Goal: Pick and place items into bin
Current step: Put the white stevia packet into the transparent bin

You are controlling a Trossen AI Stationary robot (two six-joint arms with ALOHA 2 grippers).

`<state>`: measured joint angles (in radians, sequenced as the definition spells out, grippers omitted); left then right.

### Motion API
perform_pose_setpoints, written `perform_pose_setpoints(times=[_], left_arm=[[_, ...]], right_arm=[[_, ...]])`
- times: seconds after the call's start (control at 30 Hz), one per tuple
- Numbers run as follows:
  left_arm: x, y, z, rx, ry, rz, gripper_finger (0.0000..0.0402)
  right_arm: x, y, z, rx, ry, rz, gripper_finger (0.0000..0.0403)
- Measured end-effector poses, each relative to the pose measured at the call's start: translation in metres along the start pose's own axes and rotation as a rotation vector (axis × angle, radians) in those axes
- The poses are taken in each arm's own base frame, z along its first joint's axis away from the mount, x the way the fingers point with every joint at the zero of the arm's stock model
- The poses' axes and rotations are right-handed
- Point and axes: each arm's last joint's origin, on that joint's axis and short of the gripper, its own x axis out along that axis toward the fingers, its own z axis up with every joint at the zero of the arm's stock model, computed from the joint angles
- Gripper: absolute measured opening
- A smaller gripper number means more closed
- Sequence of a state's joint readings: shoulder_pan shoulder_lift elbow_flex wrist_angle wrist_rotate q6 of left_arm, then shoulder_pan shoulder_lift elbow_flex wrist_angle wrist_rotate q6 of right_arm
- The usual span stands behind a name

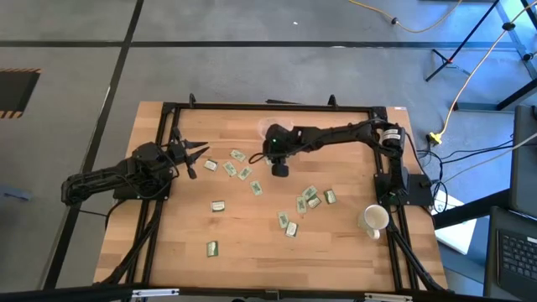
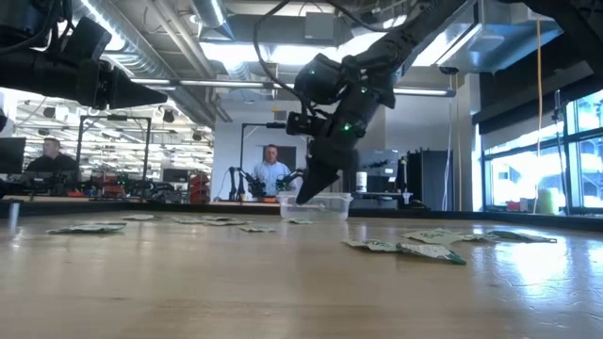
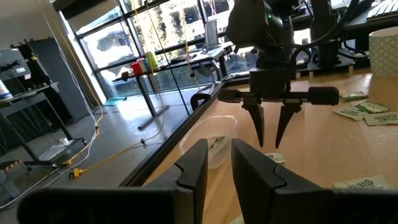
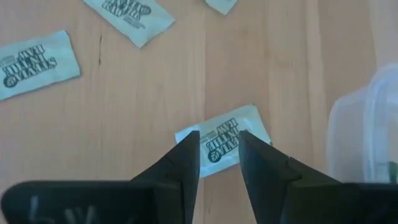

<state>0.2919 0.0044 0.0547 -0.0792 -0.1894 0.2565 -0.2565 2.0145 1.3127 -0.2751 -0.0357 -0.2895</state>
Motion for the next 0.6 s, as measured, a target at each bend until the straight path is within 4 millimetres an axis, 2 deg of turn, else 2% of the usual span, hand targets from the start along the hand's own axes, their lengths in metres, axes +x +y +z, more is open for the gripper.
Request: perform_pose_setpoints(times=[0.37,0.6], left_arm=[[0.0,0.0,0.0,0.0,0.0,0.0,0.0068],[0.0,0.0,0.0,0.0,0.0,0.0,0.0068]], right_arm=[[0.006,0.001,-0.007,0.021,-0.006,-0.001,0.0114],[0.021,0.001,-0.015,0.031,0.032,0.008,0.011]])
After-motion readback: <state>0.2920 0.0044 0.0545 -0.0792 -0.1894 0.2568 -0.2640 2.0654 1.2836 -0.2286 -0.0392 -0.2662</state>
